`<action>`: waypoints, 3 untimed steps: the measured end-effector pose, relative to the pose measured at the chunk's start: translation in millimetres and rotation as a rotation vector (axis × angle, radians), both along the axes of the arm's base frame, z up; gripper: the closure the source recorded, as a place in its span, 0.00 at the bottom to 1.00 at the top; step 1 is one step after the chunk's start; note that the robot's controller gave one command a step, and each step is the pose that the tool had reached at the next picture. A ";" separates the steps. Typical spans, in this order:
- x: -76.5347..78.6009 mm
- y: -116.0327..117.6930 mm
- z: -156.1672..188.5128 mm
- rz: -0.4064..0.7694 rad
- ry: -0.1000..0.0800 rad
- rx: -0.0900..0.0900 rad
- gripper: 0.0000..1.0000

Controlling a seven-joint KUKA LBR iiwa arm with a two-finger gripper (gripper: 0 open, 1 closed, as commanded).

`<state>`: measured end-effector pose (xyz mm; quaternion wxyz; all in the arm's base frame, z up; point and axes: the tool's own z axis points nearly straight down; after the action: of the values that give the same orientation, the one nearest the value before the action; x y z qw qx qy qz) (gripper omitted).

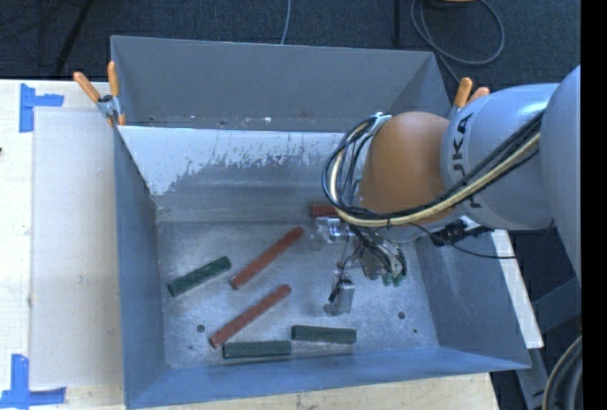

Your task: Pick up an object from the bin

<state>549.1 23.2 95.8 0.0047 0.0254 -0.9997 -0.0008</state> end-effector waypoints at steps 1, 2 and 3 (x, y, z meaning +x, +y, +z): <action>43.3 50.0 -26.1 0.097 -0.014 0.001 0.00; -2.0 103.5 -25.9 0.287 -0.009 0.003 0.00; -49.4 77.4 -27.0 0.510 -0.004 0.001 0.00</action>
Offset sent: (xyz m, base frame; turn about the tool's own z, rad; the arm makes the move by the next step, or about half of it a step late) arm 0.0418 0.0480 -0.0258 -0.0930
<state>499.8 100.6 68.9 0.0027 0.2767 -0.9609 0.0000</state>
